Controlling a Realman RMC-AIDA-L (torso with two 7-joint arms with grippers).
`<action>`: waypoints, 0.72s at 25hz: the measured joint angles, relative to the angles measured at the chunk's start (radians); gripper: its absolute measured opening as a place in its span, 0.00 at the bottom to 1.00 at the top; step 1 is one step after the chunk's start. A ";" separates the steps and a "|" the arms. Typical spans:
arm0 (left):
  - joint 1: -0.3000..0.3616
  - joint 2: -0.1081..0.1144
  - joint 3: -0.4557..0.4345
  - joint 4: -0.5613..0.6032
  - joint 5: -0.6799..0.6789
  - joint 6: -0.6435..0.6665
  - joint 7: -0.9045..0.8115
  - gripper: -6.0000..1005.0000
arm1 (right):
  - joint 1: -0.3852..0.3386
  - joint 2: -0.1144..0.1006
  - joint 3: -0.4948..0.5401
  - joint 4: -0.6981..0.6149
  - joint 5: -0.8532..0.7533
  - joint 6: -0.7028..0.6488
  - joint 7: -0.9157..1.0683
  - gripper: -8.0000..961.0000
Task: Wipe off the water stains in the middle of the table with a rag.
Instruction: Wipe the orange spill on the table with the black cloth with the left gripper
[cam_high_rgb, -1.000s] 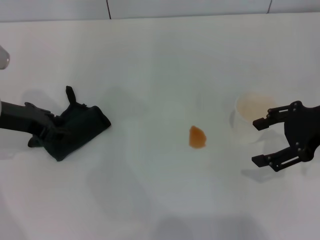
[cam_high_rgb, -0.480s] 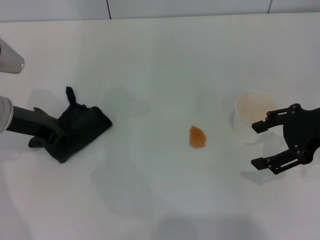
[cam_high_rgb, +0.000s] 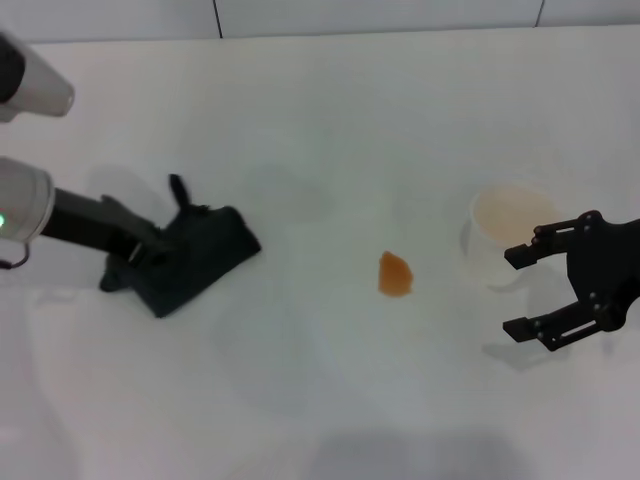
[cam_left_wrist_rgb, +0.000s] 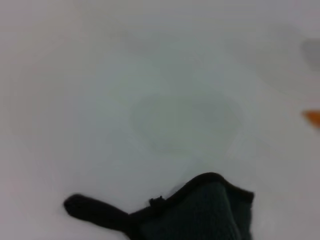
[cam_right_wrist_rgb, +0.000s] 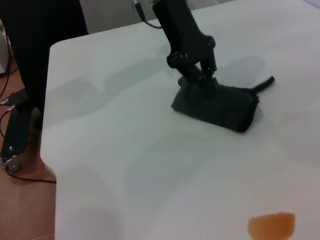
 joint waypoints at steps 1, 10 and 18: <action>-0.015 0.000 0.003 0.000 -0.011 0.014 -0.007 0.09 | -0.003 0.000 0.000 0.001 0.000 0.001 -0.006 0.88; -0.176 -0.001 0.033 -0.080 -0.034 0.012 -0.058 0.09 | -0.012 0.002 0.003 0.036 0.003 0.026 -0.034 0.88; -0.298 -0.005 0.143 -0.199 -0.041 -0.084 -0.110 0.09 | -0.008 0.002 0.000 0.066 0.020 0.036 -0.074 0.88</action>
